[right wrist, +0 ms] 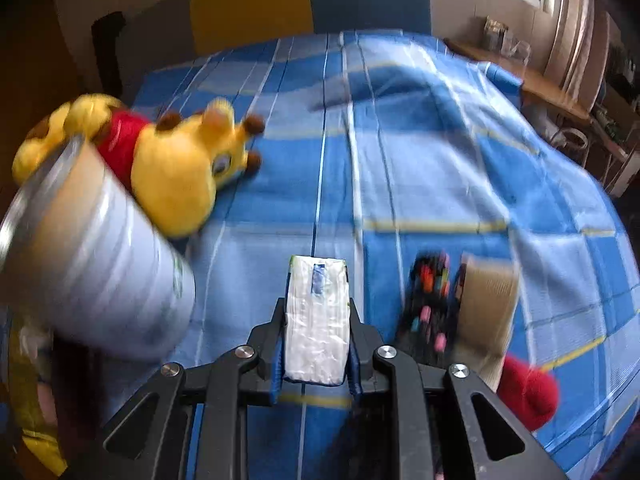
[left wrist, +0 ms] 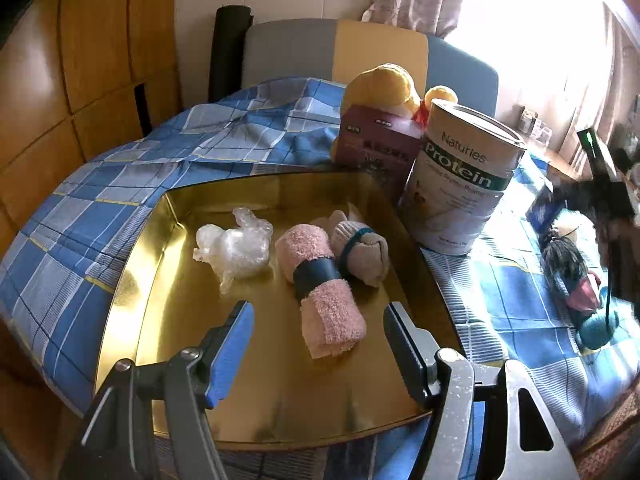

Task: Organize soft objects
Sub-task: 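Carry the white tissue pack into the gold tray and release with the right gripper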

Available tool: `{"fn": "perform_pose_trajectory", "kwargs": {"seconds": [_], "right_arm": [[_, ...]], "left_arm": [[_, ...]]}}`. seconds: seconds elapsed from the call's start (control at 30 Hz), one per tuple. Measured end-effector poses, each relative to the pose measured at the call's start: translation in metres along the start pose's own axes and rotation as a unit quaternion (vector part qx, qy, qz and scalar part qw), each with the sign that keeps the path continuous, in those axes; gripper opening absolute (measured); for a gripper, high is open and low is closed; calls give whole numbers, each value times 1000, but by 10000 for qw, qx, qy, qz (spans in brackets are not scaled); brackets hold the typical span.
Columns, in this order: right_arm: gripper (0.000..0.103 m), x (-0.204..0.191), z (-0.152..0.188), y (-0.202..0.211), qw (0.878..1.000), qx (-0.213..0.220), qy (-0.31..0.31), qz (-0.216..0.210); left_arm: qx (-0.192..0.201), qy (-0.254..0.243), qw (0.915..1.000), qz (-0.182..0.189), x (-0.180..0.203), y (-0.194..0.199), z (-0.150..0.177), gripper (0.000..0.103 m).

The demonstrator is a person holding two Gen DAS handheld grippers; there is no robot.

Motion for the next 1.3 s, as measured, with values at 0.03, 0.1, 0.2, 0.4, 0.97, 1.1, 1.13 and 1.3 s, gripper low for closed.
{"fn": "perform_pose_trajectory", "kwargs": {"seconds": [0.03, 0.1, 0.2, 0.4, 0.97, 1.1, 1.13, 1.3], "right_arm": [[23, -2, -13, 2, 10000, 78, -17, 45], [23, -8, -40, 9, 9996, 246, -34, 115], [23, -31, -84, 23, 9984, 559, -4, 78], [23, -125, -144, 58, 9900, 1147, 395, -714], [23, -303, 43, 95, 9215, -280, 2551, -2914], [23, -301, 98, 84, 9111, -849, 2667, -3026], [23, -301, 113, 83, 9088, -968, 2710, -3021], [23, -296, 158, 71, 9040, -1328, 2935, -2810]], "left_arm": [[-6, 3, 10000, 5, 0, 0, 1, 68], [-26, 15, 10000, 24, -1, -1, 2, 68], [-77, 37, 9999, 73, -1, -2, 6, 68], [-134, 84, 9998, 106, -6, -4, 11, 68], [-69, 588, 9976, -348, -57, 3, 15, 68], [-39, 673, 9968, -419, -64, 6, 16, 68], [-29, 679, 9968, -430, -64, 7, 16, 68], [-27, 640, 9970, -443, -60, 8, 17, 68]]}}
Point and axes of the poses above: each gripper's, at about its wrist camera, not at the fingertips, and y roughly against the way its jaws point, x to its right, z to its underside, the point moved 10 cm from there along -y, roughly the way its jaws point, and after that the axes turned 4 degrees about x, right-handed, at the moved point
